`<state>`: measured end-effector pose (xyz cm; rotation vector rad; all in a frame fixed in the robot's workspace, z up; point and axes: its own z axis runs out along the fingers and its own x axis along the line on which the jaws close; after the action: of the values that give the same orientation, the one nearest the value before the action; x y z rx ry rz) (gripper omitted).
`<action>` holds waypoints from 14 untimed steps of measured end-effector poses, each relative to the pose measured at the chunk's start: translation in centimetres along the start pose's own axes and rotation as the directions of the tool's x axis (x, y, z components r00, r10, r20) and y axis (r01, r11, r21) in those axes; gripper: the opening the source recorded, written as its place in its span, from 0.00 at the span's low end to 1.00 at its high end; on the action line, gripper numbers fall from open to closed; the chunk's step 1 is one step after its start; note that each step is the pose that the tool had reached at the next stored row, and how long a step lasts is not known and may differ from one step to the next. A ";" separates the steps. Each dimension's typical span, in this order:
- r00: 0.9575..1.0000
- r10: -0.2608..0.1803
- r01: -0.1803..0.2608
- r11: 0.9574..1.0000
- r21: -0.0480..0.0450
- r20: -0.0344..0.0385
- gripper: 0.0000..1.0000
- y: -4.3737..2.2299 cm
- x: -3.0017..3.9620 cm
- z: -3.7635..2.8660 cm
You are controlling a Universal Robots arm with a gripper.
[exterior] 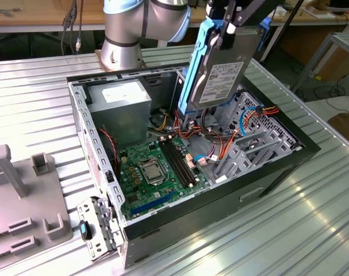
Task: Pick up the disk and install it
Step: 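Insert the disk into the insertion slot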
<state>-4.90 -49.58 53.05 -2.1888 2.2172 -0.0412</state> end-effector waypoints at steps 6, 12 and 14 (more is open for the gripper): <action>1.000 0.000 0.000 1.000 0.000 0.000 0.37 -2.18 0.51 0.48; 1.000 0.000 0.000 1.000 0.000 0.000 0.37 -2.60 3.79 1.22; 1.000 0.000 0.000 1.000 0.000 0.000 0.37 -2.88 4.55 1.40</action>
<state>-2.03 -54.16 51.76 -2.1885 2.2170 -0.0413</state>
